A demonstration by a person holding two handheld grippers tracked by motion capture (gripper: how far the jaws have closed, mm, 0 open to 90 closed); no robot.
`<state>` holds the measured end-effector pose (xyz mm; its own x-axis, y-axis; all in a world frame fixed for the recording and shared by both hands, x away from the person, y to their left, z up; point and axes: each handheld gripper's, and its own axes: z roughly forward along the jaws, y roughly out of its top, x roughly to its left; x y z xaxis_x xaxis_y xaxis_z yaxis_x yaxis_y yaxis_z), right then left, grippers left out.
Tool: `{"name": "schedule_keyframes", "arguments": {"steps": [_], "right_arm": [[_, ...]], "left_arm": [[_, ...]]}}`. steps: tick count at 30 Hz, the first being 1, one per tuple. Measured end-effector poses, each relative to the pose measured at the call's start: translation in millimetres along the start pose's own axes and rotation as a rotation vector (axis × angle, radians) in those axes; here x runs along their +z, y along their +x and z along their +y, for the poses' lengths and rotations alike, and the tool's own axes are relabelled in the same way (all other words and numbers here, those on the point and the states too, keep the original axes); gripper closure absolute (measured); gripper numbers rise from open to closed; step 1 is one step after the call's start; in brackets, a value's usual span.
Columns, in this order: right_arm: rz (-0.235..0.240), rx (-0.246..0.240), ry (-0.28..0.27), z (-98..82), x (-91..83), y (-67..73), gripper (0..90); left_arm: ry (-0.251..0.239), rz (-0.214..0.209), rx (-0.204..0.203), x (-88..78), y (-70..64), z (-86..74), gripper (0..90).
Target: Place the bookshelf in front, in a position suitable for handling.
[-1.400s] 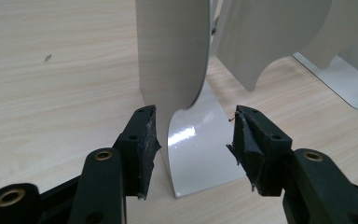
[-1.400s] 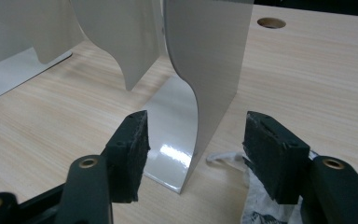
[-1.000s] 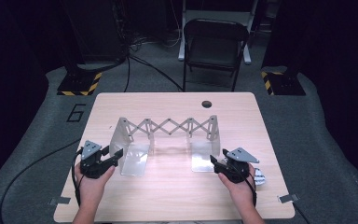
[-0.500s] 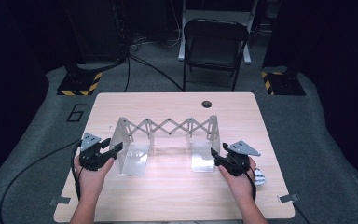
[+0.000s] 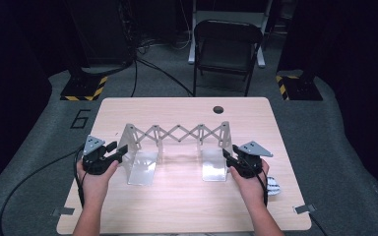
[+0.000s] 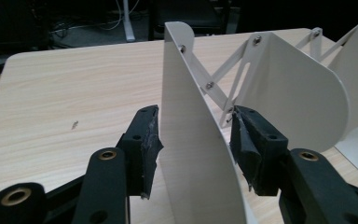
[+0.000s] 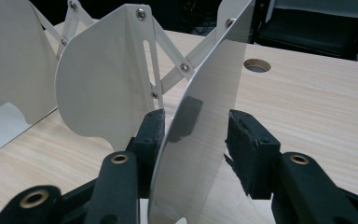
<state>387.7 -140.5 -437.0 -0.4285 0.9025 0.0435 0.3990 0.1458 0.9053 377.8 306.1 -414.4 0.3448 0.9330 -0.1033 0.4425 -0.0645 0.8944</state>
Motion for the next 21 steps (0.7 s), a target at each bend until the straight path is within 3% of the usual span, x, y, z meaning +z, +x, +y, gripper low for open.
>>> {"name": "schedule_keyframes", "arguments": {"steps": [7,8,10,14,17,21], "right_arm": [[0.002,0.017,-0.008,-2.6,-2.0,-5.8,61.1],[0.004,0.018,-0.012,-3.1,-2.1,-6.2,61.3],[0.007,0.018,-0.012,-3.2,-1.6,-6.2,61.4],[0.031,0.032,-0.003,-3.0,1.9,-5.9,66.7],[0.021,0.023,-0.005,-3.1,2.5,-4.6,68.2],[-0.019,0.03,-0.004,-3.7,0.2,-6.7,77.1]], "left_arm": [[-0.016,0.022,0.017,-2.3,1.1,-2.2,52.9],[-0.019,-0.02,0.015,-2.0,1.7,-4.7,56.5],[0.004,-0.029,0.017,-1.2,1.4,-5.1,60.4],[0.037,-0.005,0.038,5.3,-3.9,-7.6,61.8],[0.047,0.006,0.04,6.4,-5.2,-9.0,66.8],[0.056,0.029,0.045,6.8,-6.2,-10.9,77.6]]}}
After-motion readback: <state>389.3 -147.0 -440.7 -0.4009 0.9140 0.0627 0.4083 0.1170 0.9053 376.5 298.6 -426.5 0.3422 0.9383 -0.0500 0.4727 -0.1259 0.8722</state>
